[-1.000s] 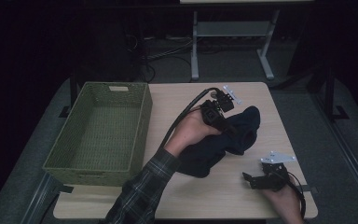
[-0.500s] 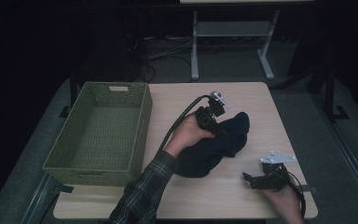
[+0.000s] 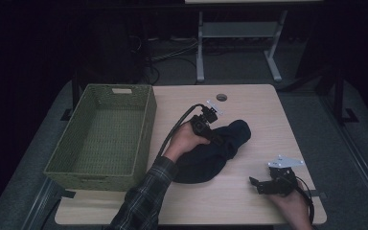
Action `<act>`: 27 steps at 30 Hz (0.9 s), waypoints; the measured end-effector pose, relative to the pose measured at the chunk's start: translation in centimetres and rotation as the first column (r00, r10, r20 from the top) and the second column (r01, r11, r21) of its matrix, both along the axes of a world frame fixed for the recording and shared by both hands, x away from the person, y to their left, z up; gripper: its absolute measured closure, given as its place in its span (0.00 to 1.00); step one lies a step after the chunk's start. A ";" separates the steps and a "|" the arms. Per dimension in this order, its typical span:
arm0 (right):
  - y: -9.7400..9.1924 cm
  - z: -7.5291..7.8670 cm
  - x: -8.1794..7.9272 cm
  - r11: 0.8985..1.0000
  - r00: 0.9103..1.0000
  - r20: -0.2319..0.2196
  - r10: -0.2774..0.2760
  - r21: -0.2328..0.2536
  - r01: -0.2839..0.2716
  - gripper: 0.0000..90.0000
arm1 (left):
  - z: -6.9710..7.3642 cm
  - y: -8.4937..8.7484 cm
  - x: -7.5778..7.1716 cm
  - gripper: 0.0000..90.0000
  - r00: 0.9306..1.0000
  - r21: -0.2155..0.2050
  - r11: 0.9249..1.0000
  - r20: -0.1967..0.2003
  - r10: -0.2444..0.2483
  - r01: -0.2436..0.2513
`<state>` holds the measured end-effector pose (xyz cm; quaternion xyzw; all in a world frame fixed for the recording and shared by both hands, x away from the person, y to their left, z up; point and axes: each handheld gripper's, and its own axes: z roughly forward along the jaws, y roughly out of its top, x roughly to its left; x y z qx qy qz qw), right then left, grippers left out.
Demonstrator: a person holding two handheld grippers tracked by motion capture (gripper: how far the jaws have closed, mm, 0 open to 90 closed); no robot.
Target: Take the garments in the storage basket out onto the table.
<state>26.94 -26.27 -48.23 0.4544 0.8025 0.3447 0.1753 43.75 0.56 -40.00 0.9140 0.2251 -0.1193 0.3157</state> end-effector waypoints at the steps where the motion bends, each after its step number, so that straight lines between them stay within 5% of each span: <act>1: 0.0 0.0 0.0 1.000 1.000 -0.001 0.000 0.000 0.000 0.09 | -0.2 0.1 0.1 0.85 1.000 -0.003 1.000 -0.004 0.005 -0.005; 10: 0.0 0.0 0.0 1.000 1.000 -0.002 -0.001 0.002 0.001 0.09 | -0.9 0.4 0.0 0.74 1.000 0.007 1.000 -0.001 0.006 -0.006; 14: 0.0 0.0 0.0 1.000 1.000 -0.002 -0.001 0.002 0.001 0.09 | 0.4 0.5 -0.6 0.54 0.999 0.025 0.999 0.049 0.022 -0.024; 18: 0.0 0.0 0.0 1.000 1.000 0.000 0.000 0.001 0.000 0.09 | 2.0 1.4 -1.0 0.41 0.996 -0.005 0.999 0.078 0.041 -0.041; 27: 0.0 0.0 0.0 1.000 1.000 0.000 -0.002 0.000 0.002 0.09 | 5.4 4.0 -3.6 0.44 0.987 -0.051 0.998 0.152 0.048 -0.041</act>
